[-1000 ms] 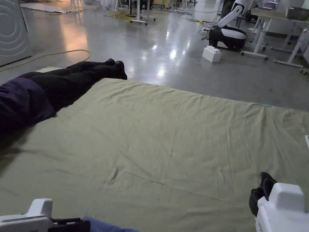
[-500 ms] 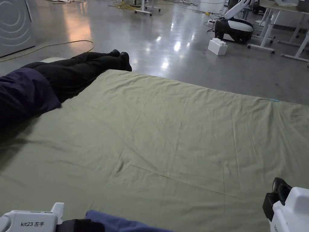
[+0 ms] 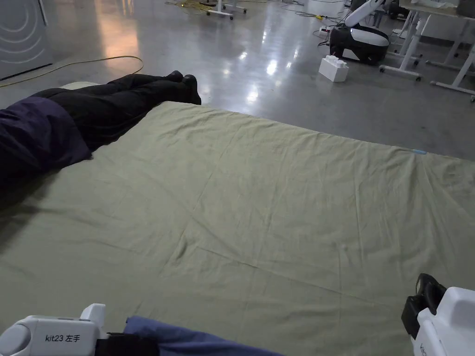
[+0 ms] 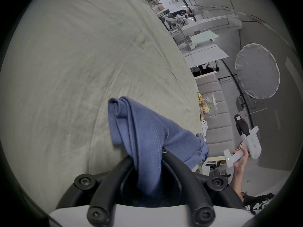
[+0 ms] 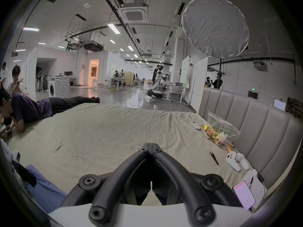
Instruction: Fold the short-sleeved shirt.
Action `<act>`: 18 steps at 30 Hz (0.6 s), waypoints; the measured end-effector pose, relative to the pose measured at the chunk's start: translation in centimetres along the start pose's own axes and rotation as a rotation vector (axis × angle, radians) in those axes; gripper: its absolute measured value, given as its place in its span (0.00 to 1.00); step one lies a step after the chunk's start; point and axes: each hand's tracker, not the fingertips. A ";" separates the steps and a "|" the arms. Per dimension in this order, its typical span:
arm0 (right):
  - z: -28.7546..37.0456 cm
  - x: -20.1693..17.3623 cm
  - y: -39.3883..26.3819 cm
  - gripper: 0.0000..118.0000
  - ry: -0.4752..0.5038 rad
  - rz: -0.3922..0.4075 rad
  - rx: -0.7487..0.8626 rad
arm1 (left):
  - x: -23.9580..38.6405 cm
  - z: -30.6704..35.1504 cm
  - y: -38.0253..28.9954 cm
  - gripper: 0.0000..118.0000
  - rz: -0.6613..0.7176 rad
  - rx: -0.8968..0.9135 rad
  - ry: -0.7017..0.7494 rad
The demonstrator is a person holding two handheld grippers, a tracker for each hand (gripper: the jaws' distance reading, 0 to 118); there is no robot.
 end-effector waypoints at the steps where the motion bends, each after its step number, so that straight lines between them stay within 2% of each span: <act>1: 0.0 0.1 0.0 0.01 0.000 0.000 0.001 | 0.2 0.3 0.2 0.08 -0.005 0.001 -0.005; 9: -0.1 1.0 0.1 0.01 -0.007 0.004 0.004 | 3.2 3.8 2.0 0.08 -0.069 0.018 0.055; 18: -0.3 0.7 0.2 0.00 0.013 -0.001 0.011 | 6.8 11.0 3.0 0.08 -0.118 0.080 0.289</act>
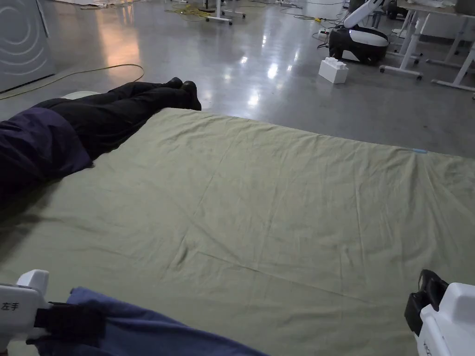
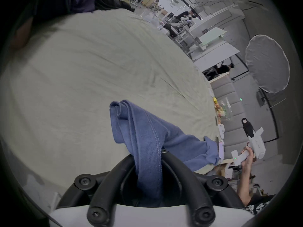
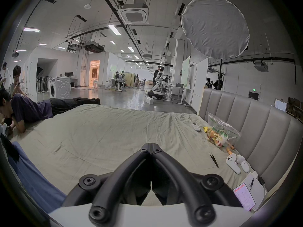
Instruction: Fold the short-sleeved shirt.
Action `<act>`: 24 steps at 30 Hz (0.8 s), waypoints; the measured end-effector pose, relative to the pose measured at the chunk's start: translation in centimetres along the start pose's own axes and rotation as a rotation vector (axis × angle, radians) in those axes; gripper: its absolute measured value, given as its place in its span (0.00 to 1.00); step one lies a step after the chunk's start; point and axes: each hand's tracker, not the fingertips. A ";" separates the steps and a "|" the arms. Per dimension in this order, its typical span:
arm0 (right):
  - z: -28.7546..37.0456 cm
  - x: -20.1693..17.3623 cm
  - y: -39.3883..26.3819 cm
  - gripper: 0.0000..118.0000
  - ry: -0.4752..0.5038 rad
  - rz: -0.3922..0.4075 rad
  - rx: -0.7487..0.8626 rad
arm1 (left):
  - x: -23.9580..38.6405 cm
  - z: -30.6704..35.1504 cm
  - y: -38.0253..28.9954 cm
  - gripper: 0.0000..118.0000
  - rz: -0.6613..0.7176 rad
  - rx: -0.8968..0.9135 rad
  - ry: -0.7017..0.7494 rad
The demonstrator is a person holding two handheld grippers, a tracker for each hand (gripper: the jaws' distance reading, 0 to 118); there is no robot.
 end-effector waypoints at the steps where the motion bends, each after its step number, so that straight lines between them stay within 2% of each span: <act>1: 0.0 -0.1 -0.1 0.01 0.002 -0.001 0.000 | 0.0 0.4 0.1 0.08 -0.008 0.003 0.014; 8: -0.2 -0.7 -0.5 0.01 0.025 -0.020 -0.013 | 4.5 0.0 -1.7 0.08 -0.045 -0.030 0.102; 17: 0.0 -0.4 -1.5 0.01 0.024 -0.017 -0.030 | 11.7 -2.7 -3.1 0.08 -0.030 -0.067 -0.149; 24: 0.0 1.2 -2.3 0.00 -0.009 -0.035 -0.053 | 15.6 -9.2 -5.2 0.08 -0.037 -0.136 -0.159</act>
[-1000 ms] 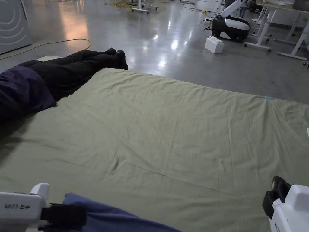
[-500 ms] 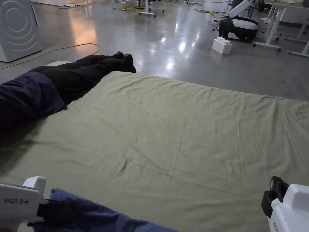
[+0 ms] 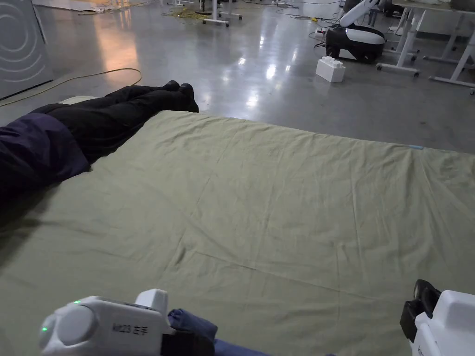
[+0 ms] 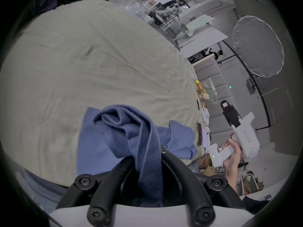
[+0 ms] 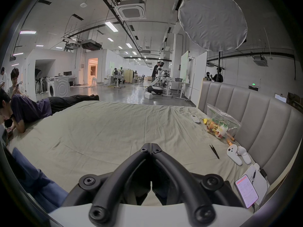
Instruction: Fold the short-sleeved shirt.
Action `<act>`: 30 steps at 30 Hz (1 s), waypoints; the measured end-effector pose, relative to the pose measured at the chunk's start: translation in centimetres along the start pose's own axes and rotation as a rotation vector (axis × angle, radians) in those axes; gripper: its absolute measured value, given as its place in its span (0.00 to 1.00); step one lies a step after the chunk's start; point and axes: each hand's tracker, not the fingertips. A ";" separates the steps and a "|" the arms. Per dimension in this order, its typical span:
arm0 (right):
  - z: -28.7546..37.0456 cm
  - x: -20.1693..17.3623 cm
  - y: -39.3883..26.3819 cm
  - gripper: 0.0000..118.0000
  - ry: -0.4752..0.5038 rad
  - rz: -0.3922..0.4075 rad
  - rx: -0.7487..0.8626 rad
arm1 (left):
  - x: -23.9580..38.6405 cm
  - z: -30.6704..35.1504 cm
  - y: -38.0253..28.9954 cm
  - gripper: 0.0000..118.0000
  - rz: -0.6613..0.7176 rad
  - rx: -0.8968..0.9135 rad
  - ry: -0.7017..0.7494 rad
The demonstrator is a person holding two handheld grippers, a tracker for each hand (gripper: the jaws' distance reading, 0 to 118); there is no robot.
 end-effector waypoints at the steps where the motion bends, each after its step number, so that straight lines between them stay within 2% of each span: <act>1: 0.0 0.2 -0.1 0.01 -0.004 0.000 -0.002 | 0.5 -1.1 -0.4 0.08 0.000 -0.013 0.031; 3: 0.2 0.6 -0.2 0.00 -0.012 0.000 -0.005 | 1.1 -3.8 -0.8 0.08 -0.043 -0.064 0.071; 6: 0.4 1.1 -0.5 0.01 -0.020 0.000 -0.010 | 1.7 -6.8 -1.5 0.08 -0.030 -0.087 0.124; 14: 0.6 2.0 -1.2 0.01 -0.041 -0.009 -0.033 | 2.1 -11.1 -3.2 0.11 -0.070 -0.143 0.250; 15: 0.6 2.0 -1.2 0.00 -0.043 -0.009 -0.034 | 2.1 -11.0 -3.2 0.15 -0.063 -0.135 0.249; 19: 0.7 2.1 -1.3 0.01 -0.042 -0.007 -0.039 | 2.5 -10.1 -3.0 0.44 -0.039 -0.112 0.175; 20: 0.7 2.1 -1.3 0.01 -0.041 -0.007 -0.041 | 2.7 -9.6 -2.8 0.47 -0.056 -0.111 0.170; 22: 0.6 2.2 -1.4 0.01 -0.038 -0.007 -0.044 | 3.1 -8.3 -2.6 0.47 -0.071 -0.107 0.162; 27: 0.6 2.4 -1.1 0.01 -0.038 -0.006 -0.042 | 3.3 -3.2 -2.0 0.47 -0.063 -0.020 0.034; 30: 0.5 2.5 -1.2 0.01 -0.033 -0.008 -0.040 | 2.9 -1.5 -2.0 0.47 -0.083 0.035 0.051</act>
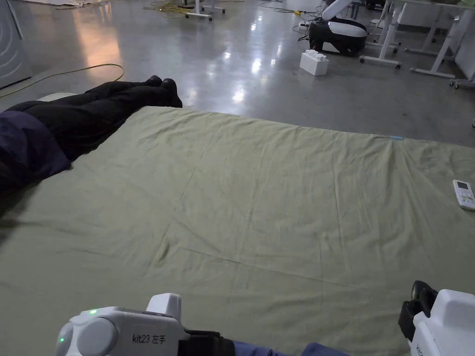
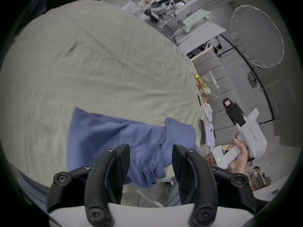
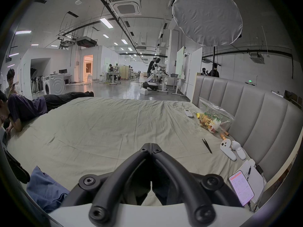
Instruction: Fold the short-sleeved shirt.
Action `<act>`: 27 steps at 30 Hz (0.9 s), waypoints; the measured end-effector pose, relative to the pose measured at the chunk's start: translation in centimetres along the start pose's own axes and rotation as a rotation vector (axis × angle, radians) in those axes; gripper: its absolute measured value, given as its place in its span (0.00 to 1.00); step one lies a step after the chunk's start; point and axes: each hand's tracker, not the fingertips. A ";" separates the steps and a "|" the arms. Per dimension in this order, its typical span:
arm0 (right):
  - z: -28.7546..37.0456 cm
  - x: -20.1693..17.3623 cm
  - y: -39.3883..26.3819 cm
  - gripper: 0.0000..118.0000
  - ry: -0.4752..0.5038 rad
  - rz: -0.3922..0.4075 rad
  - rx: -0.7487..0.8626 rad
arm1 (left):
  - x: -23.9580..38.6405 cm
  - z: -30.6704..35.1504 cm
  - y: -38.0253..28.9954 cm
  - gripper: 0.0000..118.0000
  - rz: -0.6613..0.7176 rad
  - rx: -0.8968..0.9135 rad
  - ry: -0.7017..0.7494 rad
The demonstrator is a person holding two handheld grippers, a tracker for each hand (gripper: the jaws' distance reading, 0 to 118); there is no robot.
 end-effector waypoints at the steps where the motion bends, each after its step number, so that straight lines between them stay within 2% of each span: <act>1: 0.0 0.0 0.0 0.01 0.001 0.000 0.001 | -0.2 -0.1 -0.1 0.45 -0.012 0.012 0.035; 2: 0.0 -0.1 0.0 0.01 0.005 -0.002 0.001 | -0.3 -0.3 -0.3 0.41 -0.022 0.011 0.084; 3: 0.0 -0.2 0.0 0.01 0.010 -0.006 0.000 | -0.5 -1.1 -0.5 0.32 -0.022 0.000 0.136; 4: 0.0 -0.2 0.0 0.00 0.014 -0.010 -0.001 | -0.6 -1.9 -0.8 0.17 -0.018 -0.020 0.156; 5: -0.1 -0.3 0.0 0.01 0.014 -0.012 -0.003 | -0.6 -2.7 -1.1 0.15 -0.019 -0.039 0.151; 11: 0.3 -0.1 -0.3 0.01 0.021 -0.010 -0.006 | 1.2 -7.5 -4.7 0.15 -0.132 -0.231 0.170; 15: 0.5 0.2 -0.5 0.01 0.019 -0.010 -0.009 | 2.2 -8.7 -6.0 0.15 -0.120 -0.217 0.109; 17: 0.5 0.3 -0.6 0.01 0.018 -0.010 -0.013 | 2.8 -9.2 -6.1 0.15 -0.156 -0.188 0.069; 23: 0.6 0.4 -0.9 0.00 0.022 -0.020 -0.033 | 3.6 -10.5 -6.1 0.15 -0.118 -0.164 0.023; 27: 0.7 0.5 -0.9 0.01 0.021 -0.023 -0.034 | 4.7 -11.6 -6.8 0.15 -0.230 -0.202 0.054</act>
